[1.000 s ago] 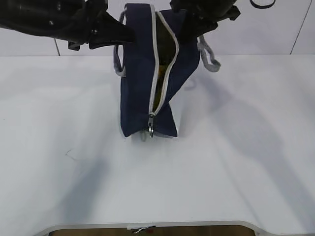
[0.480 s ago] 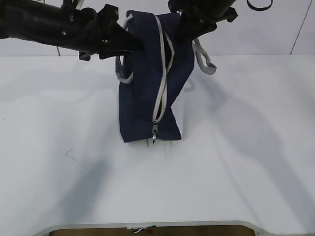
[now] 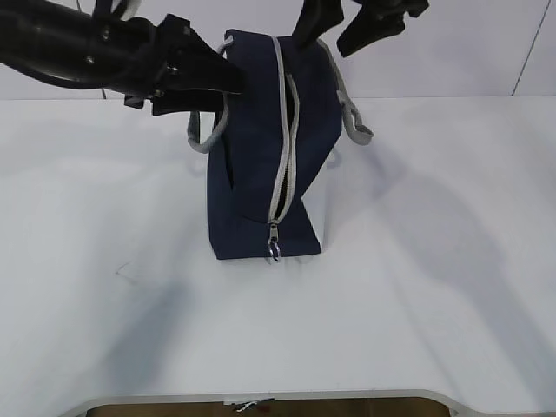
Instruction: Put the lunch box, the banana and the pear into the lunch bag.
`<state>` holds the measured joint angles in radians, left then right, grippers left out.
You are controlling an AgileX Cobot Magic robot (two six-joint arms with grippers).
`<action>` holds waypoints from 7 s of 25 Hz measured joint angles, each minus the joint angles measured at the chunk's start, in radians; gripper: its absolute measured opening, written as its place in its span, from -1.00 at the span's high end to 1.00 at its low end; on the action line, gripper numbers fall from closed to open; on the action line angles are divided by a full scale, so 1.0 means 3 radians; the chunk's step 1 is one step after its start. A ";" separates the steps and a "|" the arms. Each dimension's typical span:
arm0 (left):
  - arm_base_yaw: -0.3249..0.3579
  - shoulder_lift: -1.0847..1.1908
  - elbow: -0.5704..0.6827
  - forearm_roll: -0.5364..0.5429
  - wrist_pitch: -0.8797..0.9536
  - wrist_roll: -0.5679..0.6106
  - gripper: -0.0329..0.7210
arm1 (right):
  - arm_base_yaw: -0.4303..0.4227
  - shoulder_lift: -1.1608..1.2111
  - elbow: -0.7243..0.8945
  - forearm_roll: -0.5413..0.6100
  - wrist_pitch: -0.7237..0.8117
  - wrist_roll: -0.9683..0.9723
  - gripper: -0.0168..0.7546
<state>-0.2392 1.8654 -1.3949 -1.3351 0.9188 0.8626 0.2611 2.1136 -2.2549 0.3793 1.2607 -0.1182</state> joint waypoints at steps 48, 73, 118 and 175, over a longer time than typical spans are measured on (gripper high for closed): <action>0.0011 -0.1516 0.0000 0.3432 0.1062 -0.2346 0.01 | 0.0000 -0.3189 0.4326 0.0801 -0.2271 -0.1812 -0.23; 0.0011 -0.1516 0.0000 0.3584 0.1070 -0.2346 0.01 | 0.1257 -0.2096 0.4811 -0.1511 -0.3958 0.0660 -0.20; 0.0011 -0.1516 0.0000 0.3599 0.1070 -0.2346 0.05 | 0.1257 -0.0595 0.5406 -0.1354 -0.7078 0.0793 -0.15; 0.0011 -0.1516 0.0000 0.3512 0.1070 -0.2346 0.07 | 0.1257 -0.0530 0.5297 -0.1241 -0.6905 0.0806 0.35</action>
<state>-0.2358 1.4106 -1.3949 -0.2814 1.2397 0.1589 0.6381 1.9546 -0.6659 0.0070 -0.8108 0.1235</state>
